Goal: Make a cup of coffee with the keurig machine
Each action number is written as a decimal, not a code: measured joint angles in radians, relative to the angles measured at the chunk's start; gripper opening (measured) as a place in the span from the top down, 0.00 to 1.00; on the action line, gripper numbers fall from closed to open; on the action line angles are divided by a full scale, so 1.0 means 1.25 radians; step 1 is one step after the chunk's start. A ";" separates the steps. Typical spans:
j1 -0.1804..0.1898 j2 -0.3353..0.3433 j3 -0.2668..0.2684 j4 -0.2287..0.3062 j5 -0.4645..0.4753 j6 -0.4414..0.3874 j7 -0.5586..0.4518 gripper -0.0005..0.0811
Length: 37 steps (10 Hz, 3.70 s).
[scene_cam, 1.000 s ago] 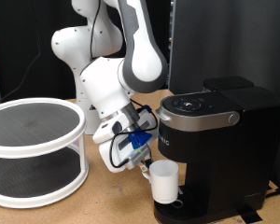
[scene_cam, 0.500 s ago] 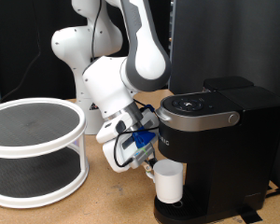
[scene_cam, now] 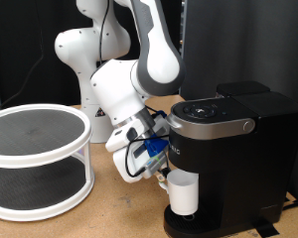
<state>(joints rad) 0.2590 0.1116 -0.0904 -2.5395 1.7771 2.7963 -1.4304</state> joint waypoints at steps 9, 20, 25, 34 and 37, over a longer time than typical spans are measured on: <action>0.000 0.020 0.003 0.000 0.006 -0.003 0.000 0.15; -0.058 -0.227 -0.044 -0.184 -0.327 -0.107 0.202 0.01; -0.086 -0.316 -0.063 -0.188 -0.395 -0.188 0.250 0.01; -0.117 -0.517 -0.061 -0.169 -0.629 -0.306 0.555 0.01; -0.134 -0.593 -0.054 -0.156 -0.699 -0.364 0.647 0.01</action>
<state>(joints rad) 0.0916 -0.6300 -0.1580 -2.7346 0.9033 2.3417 -0.6215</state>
